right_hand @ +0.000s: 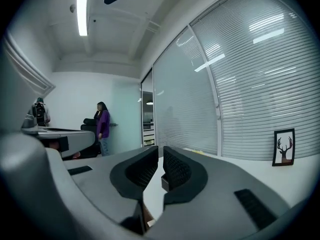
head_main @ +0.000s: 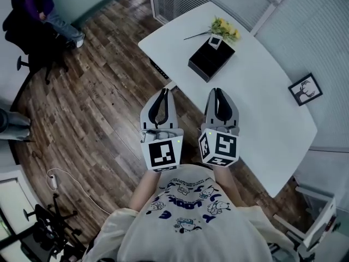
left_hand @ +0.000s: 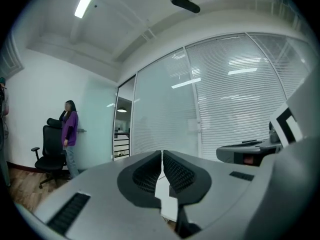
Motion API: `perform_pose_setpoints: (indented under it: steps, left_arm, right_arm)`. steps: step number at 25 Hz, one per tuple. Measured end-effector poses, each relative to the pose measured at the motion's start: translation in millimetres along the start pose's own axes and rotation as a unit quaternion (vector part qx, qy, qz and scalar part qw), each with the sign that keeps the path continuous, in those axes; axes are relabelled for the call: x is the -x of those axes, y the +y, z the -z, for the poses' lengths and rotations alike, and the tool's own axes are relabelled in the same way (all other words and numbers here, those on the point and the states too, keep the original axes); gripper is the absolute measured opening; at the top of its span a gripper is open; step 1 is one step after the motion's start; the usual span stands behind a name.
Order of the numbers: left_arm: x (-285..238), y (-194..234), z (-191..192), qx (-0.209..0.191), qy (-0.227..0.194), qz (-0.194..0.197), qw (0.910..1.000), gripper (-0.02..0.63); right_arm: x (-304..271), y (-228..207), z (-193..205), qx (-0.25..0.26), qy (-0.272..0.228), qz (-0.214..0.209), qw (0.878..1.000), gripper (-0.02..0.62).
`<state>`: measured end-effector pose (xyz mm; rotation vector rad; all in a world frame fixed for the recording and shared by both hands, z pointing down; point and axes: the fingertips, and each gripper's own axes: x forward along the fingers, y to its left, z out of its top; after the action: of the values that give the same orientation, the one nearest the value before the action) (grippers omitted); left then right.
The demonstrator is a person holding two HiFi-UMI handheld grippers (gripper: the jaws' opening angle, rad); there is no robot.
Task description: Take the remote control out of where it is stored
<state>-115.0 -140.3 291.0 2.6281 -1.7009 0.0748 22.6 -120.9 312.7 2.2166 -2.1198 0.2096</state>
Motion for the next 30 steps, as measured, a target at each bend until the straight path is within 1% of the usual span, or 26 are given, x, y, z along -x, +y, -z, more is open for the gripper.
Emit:
perform_pose_setpoints:
  steps: [4, 9, 15, 19, 22, 26, 30]
  left_arm:
    - [-28, 9, 2, 0.004, -0.003, 0.021, 0.9998, 0.025]
    - [-53, 16, 16, 0.002, 0.018, 0.039, 0.9991, 0.025]
    - [-81, 15, 23, 0.015, 0.024, 0.057, 0.998, 0.025]
    - [-99, 14, 23, 0.018, 0.028, 0.06, 0.9976, 0.025]
    - [-113, 11, 27, 0.011, 0.04, 0.063, 0.9971, 0.025]
    - [-137, 7, 34, 0.004, 0.054, 0.063, 0.9965, 0.025]
    - [-166, 1, 34, 0.01, 0.058, 0.065, 0.9961, 0.025]
  right_arm:
    - [-25, -2, 1, -0.003, 0.003, 0.018, 1.0, 0.051]
    - [-45, -6, 7, -0.009, 0.013, 0.038, 0.999, 0.051]
    - [-64, -17, 9, -0.01, 0.021, 0.057, 0.998, 0.051]
    - [-79, -24, 7, -0.008, 0.025, 0.059, 0.998, 0.051]
    - [-88, -32, 7, -0.008, 0.029, 0.062, 0.998, 0.051]
    - [-109, -43, 9, -0.011, 0.034, 0.056, 0.998, 0.051]
    - [-132, -55, 6, -0.014, 0.036, 0.05, 0.998, 0.051]
